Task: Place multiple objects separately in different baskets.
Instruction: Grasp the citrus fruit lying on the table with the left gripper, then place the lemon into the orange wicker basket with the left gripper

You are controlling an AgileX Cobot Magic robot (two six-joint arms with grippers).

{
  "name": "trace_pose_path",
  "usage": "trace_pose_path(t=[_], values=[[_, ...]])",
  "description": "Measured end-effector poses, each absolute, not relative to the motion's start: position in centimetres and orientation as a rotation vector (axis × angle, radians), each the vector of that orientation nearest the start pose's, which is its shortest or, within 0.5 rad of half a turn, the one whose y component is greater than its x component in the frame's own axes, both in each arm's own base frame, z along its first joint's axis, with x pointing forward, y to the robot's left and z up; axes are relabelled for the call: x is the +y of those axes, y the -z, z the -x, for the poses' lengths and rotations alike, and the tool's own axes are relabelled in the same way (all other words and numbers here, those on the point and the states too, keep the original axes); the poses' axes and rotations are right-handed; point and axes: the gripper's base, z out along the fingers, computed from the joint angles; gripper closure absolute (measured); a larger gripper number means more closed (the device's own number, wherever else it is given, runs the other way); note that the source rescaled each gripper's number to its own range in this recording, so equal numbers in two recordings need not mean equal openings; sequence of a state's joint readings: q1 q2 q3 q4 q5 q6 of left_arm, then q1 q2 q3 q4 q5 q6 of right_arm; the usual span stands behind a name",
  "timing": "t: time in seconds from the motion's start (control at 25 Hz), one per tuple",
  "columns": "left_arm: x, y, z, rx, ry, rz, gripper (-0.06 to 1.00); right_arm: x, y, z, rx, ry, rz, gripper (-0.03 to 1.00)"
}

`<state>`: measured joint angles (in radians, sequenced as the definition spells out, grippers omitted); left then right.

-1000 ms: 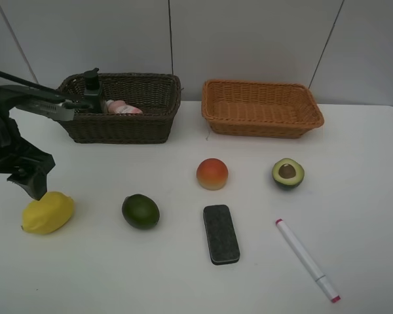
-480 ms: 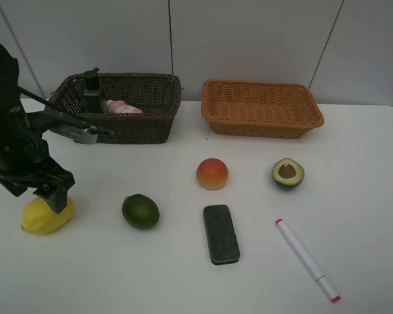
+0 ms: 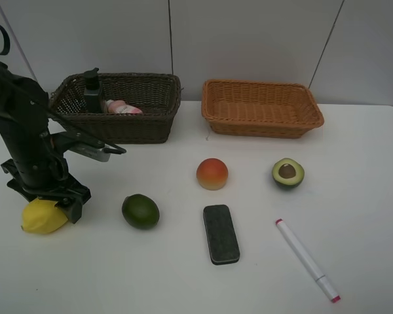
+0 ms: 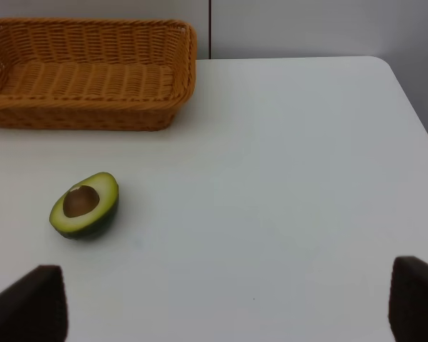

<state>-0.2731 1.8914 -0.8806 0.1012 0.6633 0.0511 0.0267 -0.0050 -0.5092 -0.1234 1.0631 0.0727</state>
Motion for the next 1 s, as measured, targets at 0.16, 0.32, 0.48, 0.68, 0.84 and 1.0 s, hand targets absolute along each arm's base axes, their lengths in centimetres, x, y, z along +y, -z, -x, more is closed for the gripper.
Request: trace_pose_path(t=[0.16, 0.32, 0.48, 0.68, 0.84, 1.0], values=[[-7.4, -9.5, -28.3, 3.107, -0.102, -0.625, 0.31, -1.0, -28.0, 0.7, 2.027, 0.085, -0.053, -0.02], [-7.3, -9.6, -28.3, 3.122, -0.106, -0.591, 0.31, -1.0, -28.0, 0.7, 2.027, 0.085, -0.053, -0.02], [-7.6, -12.2, -29.3, 3.163, -0.112, -0.443, 0.31, -1.0, -28.0, 0.7, 2.027, 0.085, -0.053, -0.02], [-10.0, -18.9, -32.4, 3.083, 0.102, -0.266, 0.31, -1.0, -28.0, 0.7, 2.027, 0.085, -0.053, -0.02], [-14.9, -23.9, -35.9, 2.849, 0.267, -0.328, 0.31, -1.0, -28.0, 0.7, 2.027, 0.085, -0.053, -0.02], [-21.5, -26.1, -39.5, 2.631, 0.366, -0.455, 0.31, -1.0, -28.0, 0.7, 2.027, 0.085, -0.053, -0.02]])
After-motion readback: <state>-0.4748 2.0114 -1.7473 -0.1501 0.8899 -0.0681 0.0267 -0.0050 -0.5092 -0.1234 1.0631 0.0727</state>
